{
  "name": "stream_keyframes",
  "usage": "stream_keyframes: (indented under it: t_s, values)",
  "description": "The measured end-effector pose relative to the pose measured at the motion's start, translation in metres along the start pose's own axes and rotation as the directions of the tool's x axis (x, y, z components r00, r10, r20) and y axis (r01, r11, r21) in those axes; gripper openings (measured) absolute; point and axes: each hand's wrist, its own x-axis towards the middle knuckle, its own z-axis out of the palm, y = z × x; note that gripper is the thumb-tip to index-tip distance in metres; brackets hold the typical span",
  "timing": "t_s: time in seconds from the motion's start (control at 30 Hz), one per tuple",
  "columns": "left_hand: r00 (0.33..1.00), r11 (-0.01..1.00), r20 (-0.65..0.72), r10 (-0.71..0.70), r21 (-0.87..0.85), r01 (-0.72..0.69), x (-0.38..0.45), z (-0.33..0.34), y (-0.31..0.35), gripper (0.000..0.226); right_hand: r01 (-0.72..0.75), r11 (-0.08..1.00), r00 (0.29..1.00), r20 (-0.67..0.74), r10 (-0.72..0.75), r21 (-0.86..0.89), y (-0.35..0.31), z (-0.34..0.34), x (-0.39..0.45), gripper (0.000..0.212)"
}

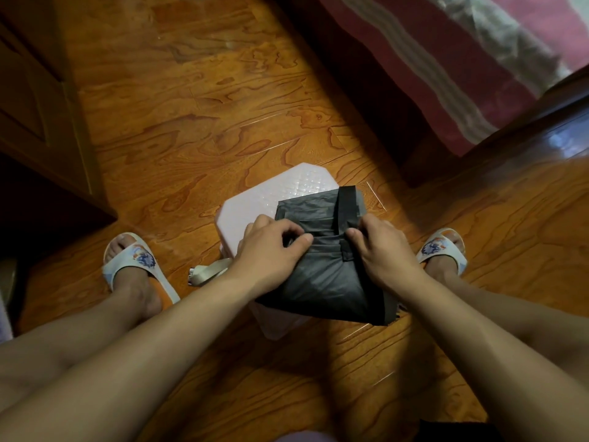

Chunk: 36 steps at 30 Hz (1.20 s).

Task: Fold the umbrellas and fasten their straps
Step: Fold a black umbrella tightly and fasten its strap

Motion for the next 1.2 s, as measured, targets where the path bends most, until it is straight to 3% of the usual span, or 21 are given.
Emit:
stream_keyframes:
  t_s: [0.07,0.13,0.33,0.57,0.73,0.93,1.2]
  values:
    - [0.998,0.999,0.048,-0.048,0.013,0.048,0.004,0.0,-0.001,0.028,0.03,0.997,0.999,-0.03,-0.028,0.075,0.003,0.002,-0.004,0.017]
    - [0.999,1.0,0.05,-0.018,-0.016,0.018,0.009,-0.002,-0.002,0.015,0.05,0.992,0.998,-0.047,-0.045,0.118,0.005,0.003,-0.006,0.015]
    - [0.998,0.957,0.049,-0.027,-0.286,0.04,0.011,-0.011,0.0,0.012,0.106,0.987,0.987,-0.133,-0.09,0.122,0.01,0.005,-0.006,0.013]
    - [0.981,0.977,0.146,-0.129,-0.15,0.151,0.014,-0.023,0.0,0.015,0.102,0.986,0.989,-0.118,-0.086,0.135,0.011,0.006,-0.006,0.013]
    - [0.979,0.939,0.093,-0.183,-0.279,0.202,0.012,-0.016,-0.002,0.013,0.081,0.992,0.991,-0.11,-0.071,0.092,0.008,0.005,-0.007,0.013]
    - [0.951,0.904,-0.014,-0.31,-0.315,0.29,0.022,-0.018,-0.013,0.019,0.085,0.993,0.991,-0.109,-0.076,0.084,0.015,0.006,-0.002,0.016]
    - [0.978,0.971,-0.007,-0.208,-0.122,0.206,0.019,-0.014,-0.002,0.013,0.065,0.997,0.997,-0.037,-0.066,-0.042,0.016,0.011,0.008,0.017]
